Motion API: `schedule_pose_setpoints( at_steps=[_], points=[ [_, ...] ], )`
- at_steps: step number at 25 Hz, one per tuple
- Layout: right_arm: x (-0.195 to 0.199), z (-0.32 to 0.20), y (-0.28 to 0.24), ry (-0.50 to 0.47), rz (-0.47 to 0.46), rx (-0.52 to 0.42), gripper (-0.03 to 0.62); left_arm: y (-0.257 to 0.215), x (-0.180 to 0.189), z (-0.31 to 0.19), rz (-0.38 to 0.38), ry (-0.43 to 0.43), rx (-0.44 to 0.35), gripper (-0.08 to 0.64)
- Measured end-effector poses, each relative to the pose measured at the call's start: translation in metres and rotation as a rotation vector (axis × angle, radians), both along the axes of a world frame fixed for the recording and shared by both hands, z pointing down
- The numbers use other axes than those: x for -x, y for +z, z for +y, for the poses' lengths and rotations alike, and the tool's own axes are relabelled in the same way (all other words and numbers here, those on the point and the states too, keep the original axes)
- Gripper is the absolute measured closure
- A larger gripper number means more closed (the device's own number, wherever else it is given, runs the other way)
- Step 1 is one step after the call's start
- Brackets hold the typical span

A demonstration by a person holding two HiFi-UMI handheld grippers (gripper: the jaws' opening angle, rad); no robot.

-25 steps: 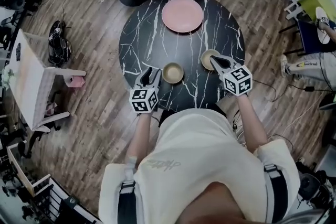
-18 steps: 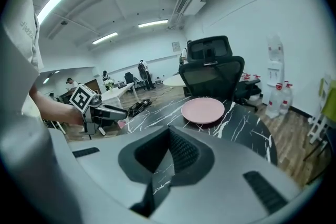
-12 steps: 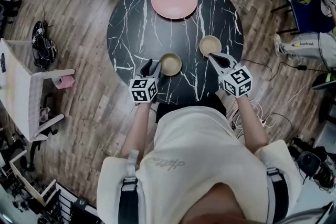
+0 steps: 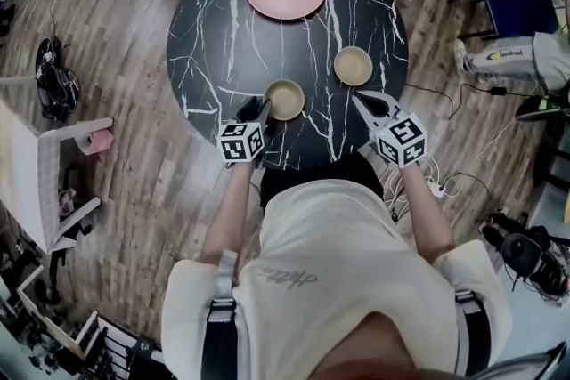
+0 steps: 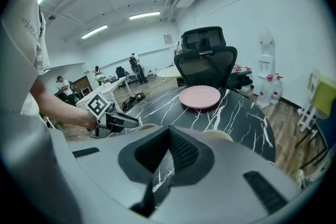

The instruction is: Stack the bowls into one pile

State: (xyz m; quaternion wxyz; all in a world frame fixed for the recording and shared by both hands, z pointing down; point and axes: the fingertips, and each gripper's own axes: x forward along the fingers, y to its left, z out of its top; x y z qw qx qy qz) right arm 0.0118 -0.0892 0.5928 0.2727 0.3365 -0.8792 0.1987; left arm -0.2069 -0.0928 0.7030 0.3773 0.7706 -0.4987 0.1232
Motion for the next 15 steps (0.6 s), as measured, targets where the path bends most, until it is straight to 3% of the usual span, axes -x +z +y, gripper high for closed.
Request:
schedule_pose_setpoints(
  at_steps=[7,12,15],
  points=[
    [-0.005,0.009,0.003,-0.028,0.061,0.01,0.584,0.022,-0.004,0.001,0.024,0.019,0.036,0.383],
    [-0.003,0.012,0.005,-0.035,0.069,0.011,0.584,0.027,-0.014,0.001,-0.042,0.076,0.025,0.397],
    [-0.001,0.013,0.007,-0.037,0.072,0.016,0.584,0.031,-0.017,0.002,-0.009,0.059,0.049,0.4]
  ],
)
